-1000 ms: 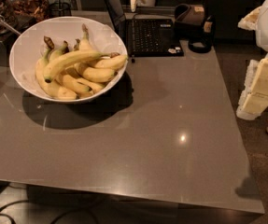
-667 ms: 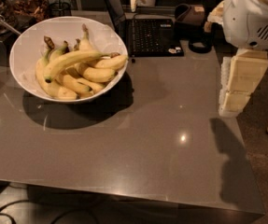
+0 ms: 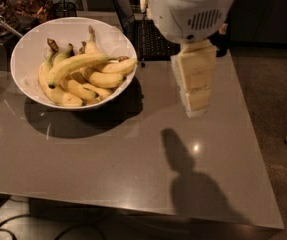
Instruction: Pick banana from white bowl
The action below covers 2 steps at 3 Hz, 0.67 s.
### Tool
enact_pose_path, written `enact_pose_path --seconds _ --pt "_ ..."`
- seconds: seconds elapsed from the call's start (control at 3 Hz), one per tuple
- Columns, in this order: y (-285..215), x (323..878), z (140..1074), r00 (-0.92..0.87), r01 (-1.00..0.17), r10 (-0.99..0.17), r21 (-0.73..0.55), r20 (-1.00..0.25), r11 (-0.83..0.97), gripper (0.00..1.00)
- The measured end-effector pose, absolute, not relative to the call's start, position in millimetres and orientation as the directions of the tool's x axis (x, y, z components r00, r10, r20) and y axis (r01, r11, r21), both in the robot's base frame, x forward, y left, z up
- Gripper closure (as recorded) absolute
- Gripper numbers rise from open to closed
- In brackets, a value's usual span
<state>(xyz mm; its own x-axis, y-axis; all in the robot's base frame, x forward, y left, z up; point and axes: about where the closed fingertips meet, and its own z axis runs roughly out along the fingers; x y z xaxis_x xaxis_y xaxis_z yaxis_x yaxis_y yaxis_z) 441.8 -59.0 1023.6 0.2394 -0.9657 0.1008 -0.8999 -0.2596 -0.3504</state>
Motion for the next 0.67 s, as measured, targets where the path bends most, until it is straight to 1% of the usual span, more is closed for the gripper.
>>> enact_pose_path --seconds 0.33,0.67 --pt "-52 440 1035 0.246 -0.883 -0.965 -0.389 0.092 -0.262 0.0" --pt "-36 470 1042 0.262 -0.876 -0.963 -0.404 0.06 -0.263 0.0"
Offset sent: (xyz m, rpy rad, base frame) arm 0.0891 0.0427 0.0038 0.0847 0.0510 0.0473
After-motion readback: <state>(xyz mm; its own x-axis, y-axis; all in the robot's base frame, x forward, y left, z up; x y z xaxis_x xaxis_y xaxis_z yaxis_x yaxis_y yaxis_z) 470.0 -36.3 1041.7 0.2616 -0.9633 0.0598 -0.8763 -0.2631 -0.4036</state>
